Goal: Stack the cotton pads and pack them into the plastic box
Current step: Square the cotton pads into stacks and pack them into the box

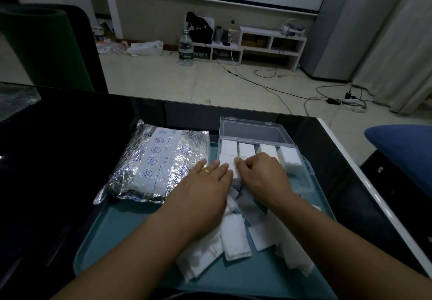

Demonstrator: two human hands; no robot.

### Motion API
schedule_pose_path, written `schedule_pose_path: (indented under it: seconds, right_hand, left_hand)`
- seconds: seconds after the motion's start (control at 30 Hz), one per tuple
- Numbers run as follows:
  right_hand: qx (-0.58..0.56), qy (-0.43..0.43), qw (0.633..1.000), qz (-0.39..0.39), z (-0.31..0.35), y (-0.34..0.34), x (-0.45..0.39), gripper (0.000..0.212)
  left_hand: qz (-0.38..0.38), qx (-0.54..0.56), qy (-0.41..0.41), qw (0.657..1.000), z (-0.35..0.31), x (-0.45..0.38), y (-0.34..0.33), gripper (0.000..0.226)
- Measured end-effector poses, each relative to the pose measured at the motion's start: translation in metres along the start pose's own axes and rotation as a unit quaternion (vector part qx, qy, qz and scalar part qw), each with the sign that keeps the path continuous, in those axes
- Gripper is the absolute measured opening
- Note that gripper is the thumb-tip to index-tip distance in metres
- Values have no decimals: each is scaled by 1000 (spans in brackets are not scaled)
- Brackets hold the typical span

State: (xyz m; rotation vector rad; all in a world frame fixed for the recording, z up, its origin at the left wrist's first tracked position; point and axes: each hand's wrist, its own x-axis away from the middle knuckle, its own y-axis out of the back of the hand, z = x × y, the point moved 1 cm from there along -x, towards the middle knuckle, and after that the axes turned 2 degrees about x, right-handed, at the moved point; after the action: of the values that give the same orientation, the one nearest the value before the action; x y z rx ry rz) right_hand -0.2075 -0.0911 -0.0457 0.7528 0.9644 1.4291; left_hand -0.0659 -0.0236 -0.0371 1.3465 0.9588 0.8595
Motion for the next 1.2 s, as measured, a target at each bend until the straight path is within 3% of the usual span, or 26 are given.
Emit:
schedule_pose_path:
  seconds: [0.13, 0.2, 0.27, 0.37, 0.5, 0.67, 0.8, 0.9, 1.07, 1.2]
  right_hand:
    - [-36, 42, 996, -76, -3, 15, 13, 52]
    - [-55, 67, 987, -133, -9, 33, 24, 43]
    - [-88, 68, 984, -142, -16, 53, 43, 31]
    - [-87, 53, 992, -75, -29, 77, 79, 8]
    - [75, 67, 994, 51, -42, 75, 114, 34]
    - [212, 87, 963, 144, -35, 65, 127, 54]
    - [191, 87, 962, 173, -34, 59, 119, 54]
    - [163, 75, 968, 176, -36, 57, 114, 52]
    - [119, 66, 980, 146, -38, 58, 108, 42]
    - [99, 56, 986, 125, -40, 57, 104, 52]
  left_hand:
    - [-12, 14, 4, 1000, 0, 0, 3, 58]
    - [-22, 32, 8, 999, -2, 3, 9, 57]
    - [-35, 57, 8, 998, -6, 6, 16, 54]
    - [-62, 94, -6, 994, -19, 13, 26, 49]
    - [-120, 107, -39, 986, -41, 34, 22, 37]
    - [-95, 62, -44, 993, -55, 61, 2, 37]
    - [-58, 17, -52, 997, -36, 54, -7, 46]
    - [-51, -3, -53, 997, -30, 46, -8, 36]
    - [-88, 35, -32, 995, -34, 35, -7, 33]
    - [-107, 74, -24, 991, -39, 31, -8, 25]
